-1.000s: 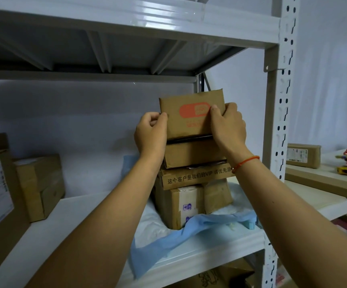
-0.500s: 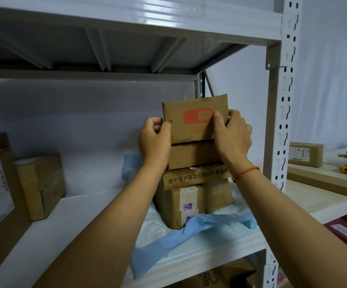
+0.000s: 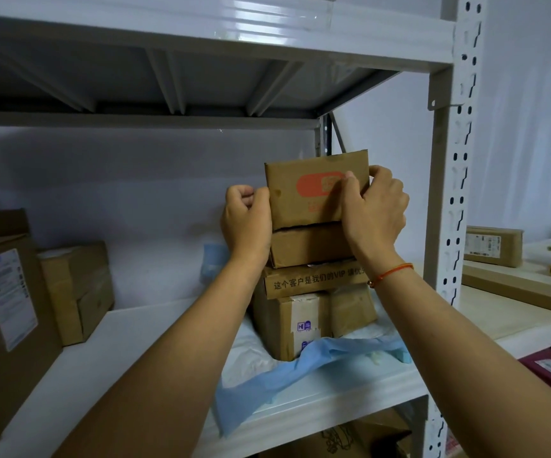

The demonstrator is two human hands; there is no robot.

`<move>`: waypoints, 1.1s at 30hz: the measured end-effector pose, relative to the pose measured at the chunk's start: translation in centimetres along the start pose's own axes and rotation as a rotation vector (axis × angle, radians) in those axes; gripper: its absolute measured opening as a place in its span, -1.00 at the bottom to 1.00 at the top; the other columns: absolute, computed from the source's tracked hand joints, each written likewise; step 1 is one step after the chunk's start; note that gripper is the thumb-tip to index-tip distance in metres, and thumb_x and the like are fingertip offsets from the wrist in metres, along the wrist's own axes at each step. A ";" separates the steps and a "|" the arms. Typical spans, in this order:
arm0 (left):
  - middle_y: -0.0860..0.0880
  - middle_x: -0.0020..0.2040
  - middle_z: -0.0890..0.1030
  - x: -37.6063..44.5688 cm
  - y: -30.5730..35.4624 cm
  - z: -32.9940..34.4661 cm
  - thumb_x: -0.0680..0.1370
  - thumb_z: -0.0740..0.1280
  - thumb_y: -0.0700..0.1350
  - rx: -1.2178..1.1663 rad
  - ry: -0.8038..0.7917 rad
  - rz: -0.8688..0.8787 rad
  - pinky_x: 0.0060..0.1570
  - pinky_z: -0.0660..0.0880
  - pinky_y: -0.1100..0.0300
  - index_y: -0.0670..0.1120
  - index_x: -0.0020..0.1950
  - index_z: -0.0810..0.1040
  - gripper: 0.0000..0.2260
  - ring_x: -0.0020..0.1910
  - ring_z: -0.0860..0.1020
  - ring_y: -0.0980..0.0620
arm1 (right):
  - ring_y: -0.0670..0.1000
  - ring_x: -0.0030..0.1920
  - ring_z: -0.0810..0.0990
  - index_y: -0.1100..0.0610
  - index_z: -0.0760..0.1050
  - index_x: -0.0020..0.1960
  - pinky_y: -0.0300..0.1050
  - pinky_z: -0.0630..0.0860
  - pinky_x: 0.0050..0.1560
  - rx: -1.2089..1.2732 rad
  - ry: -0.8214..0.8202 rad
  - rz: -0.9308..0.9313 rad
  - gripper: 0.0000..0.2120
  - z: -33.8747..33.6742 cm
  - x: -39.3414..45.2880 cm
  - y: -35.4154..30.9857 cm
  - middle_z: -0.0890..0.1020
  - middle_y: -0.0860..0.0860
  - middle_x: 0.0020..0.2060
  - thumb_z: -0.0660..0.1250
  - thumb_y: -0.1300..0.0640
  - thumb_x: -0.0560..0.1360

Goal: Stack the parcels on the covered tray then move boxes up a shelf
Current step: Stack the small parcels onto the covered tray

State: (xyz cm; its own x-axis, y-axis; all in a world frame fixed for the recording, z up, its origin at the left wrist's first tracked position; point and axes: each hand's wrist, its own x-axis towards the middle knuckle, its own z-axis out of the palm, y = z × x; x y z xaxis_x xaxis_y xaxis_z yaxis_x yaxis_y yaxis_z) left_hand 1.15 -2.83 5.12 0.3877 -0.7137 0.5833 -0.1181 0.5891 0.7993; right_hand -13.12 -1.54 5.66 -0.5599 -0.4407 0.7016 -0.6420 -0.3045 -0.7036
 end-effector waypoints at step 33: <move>0.08 -0.15 0.46 -4.4 1.2 -27.5 0.55 0.19 -0.25 0.368 0.548 0.091 -0.12 0.47 0.10 -0.03 -0.02 0.40 -0.88 -0.18 0.48 0.09 | 0.06 -0.12 0.47 0.13 0.44 -0.11 -0.12 0.28 -0.19 0.355 -0.698 -0.412 -0.86 13.6 -24.2 -14.6 0.56 0.05 -0.14 0.19 0.08 0.56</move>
State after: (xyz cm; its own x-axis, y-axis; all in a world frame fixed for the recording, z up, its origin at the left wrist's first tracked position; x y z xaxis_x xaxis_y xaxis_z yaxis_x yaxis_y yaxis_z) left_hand 24.49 11.42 -0.49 0.7589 -0.3139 0.5706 -0.4387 0.4011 0.8042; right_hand 17.00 2.08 -2.58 0.2020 -0.6174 0.7603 -0.4568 -0.7461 -0.4845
